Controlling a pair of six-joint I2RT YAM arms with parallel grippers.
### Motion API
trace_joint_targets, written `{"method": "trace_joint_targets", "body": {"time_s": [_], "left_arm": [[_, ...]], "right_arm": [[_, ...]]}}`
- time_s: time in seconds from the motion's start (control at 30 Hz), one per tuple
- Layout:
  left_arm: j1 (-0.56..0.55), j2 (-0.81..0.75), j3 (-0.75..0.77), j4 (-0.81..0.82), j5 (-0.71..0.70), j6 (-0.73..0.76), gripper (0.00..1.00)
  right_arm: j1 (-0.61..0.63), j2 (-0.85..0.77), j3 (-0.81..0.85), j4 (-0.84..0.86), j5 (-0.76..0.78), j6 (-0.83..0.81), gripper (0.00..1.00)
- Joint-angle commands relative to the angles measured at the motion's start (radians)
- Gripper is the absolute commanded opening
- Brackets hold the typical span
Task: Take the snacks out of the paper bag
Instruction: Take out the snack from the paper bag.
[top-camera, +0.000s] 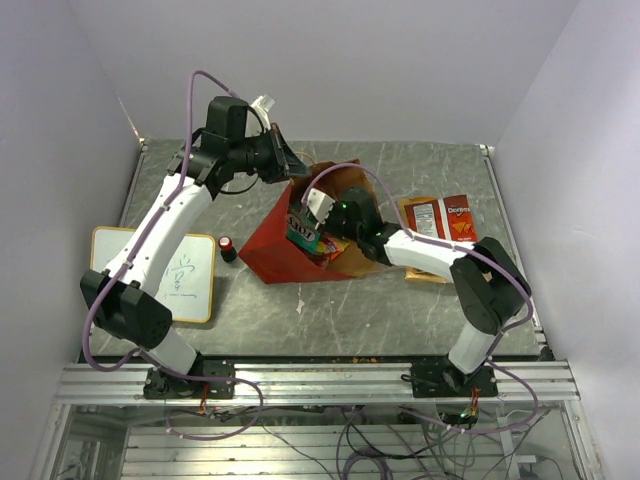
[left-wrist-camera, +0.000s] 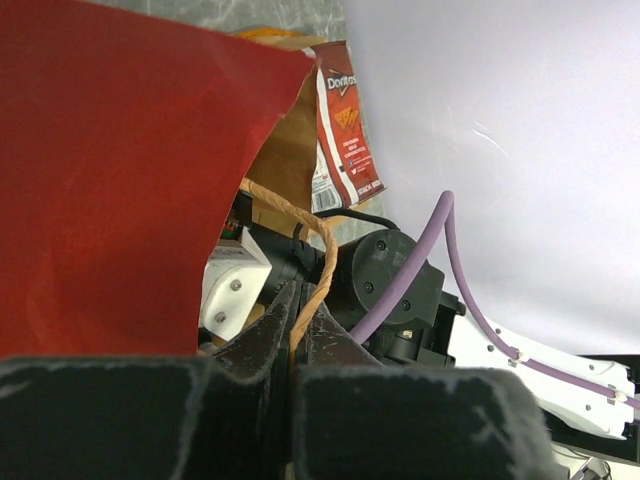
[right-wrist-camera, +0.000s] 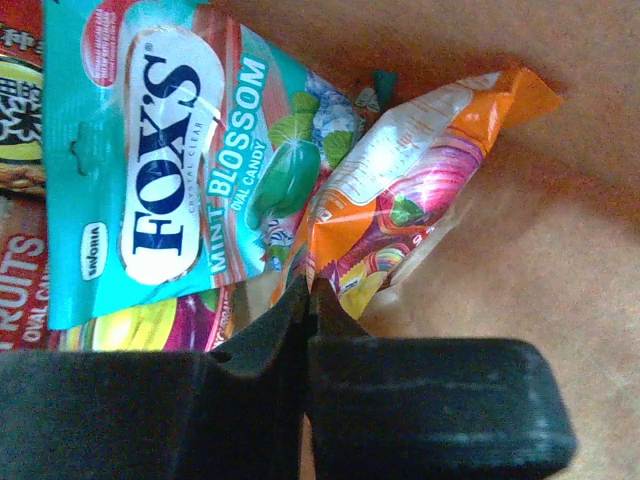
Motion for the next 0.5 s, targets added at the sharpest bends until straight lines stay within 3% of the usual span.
{"method": "trace_joint_targets", "body": {"time_s": [0.0, 0.47], "left_arm": [[-0.010, -0.009, 0.065, -0.001, -0.004, 0.012, 0.07], [-0.009, -0.014, 0.066, -0.023, -0.021, 0.032, 0.07]], "right_arm": [[-0.005, -0.096, 0.041, -0.077, -0.087, 0.071, 0.00], [-0.003, -0.540, 0.043, -0.427, -0.231, 0.270, 0.00]]}}
